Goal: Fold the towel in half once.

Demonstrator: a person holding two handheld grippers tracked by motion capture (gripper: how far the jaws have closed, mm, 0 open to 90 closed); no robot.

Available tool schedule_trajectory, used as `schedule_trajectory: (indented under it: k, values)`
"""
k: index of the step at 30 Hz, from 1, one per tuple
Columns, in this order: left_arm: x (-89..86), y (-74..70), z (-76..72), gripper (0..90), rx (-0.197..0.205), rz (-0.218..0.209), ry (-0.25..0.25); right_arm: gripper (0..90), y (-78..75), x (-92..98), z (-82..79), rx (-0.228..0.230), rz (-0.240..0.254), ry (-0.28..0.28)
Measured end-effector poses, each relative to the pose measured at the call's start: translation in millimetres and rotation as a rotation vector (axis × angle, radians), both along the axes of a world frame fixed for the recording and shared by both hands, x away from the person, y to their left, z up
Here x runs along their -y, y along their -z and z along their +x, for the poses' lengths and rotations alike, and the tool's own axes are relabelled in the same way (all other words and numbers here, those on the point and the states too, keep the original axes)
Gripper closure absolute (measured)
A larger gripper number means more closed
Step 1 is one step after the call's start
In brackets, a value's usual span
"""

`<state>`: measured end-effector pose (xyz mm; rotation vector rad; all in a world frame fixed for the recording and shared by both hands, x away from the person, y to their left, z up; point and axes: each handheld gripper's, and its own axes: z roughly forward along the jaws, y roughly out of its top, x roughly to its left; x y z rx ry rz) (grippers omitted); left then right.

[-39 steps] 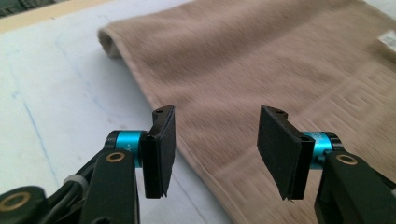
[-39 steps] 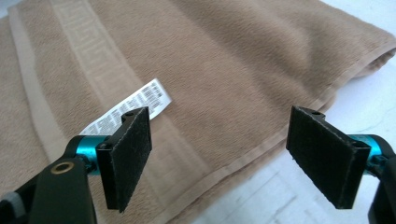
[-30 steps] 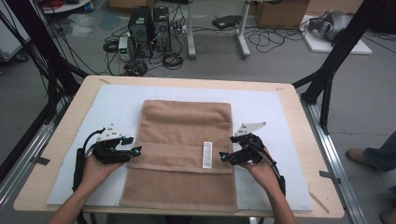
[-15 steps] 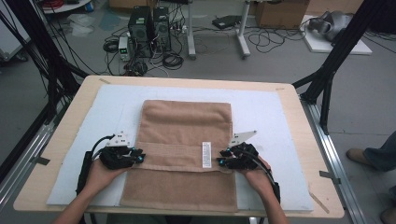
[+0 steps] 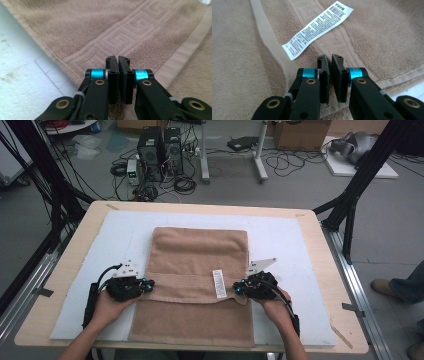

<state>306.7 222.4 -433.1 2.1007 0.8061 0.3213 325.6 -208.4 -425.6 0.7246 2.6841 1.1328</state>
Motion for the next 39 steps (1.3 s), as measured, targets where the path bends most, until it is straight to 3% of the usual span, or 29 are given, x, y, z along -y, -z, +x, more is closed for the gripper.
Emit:
schedule_trajectory:
  k: [5, 9, 19, 26, 29, 31, 32, 34, 39]
  values:
    - [-3.6, -14.4, -7.5, 86.4, 0.03, -0.032, 0.007, 84.8, -10.9, 3.1, -2.6, -0.003, 0.012, -0.028]
    - [-7.5, -20.9, -14.5, 86.4, 0.031, -0.067, 0.018, 84.7, -17.5, 8.3, -7.8, -0.006, 0.037, -0.046]
    - [-10.4, -50.3, -34.1, 86.4, 0.084, -0.073, 0.058, 84.4, -44.2, 14.4, -22.5, 0.028, 0.068, -0.097]
    - [-14.0, -66.1, -64.4, 86.4, 0.106, -0.091, 0.099, 84.4, -62.4, 18.3, -45.0, 0.049, 0.073, -0.155]
    - [-17.1, -62.8, -81.3, 83.8, 0.079, -0.104, 0.143, 79.0, -65.9, 19.5, -60.4, 0.05, 0.073, -0.22]
    - [-20.1, -57.5, -86.7, 69.9, 0.056, -0.111, 0.151, 70.4, -63.0, 21.2, -65.0, 0.025, 0.093, -0.245]
    - [-20.9, -54.2, -86.9, 68.0, 0.049, -0.109, 0.146, 67.4, -60.9, 23.3, -64.9, 0.022, 0.091, -0.228]
    - [-20.9, -47.2, -82.0, 64.0, 0.035, -0.098, 0.129, 64.7, -54.1, 25.3, -60.1, -0.003, 0.086, -0.194]
    - [-13.9, -31.0, -62.4, 62.7, 0.038, -0.072, 0.097, 59.9, -35.0, 15.7, -50.9, -0.027, 0.058, -0.179]
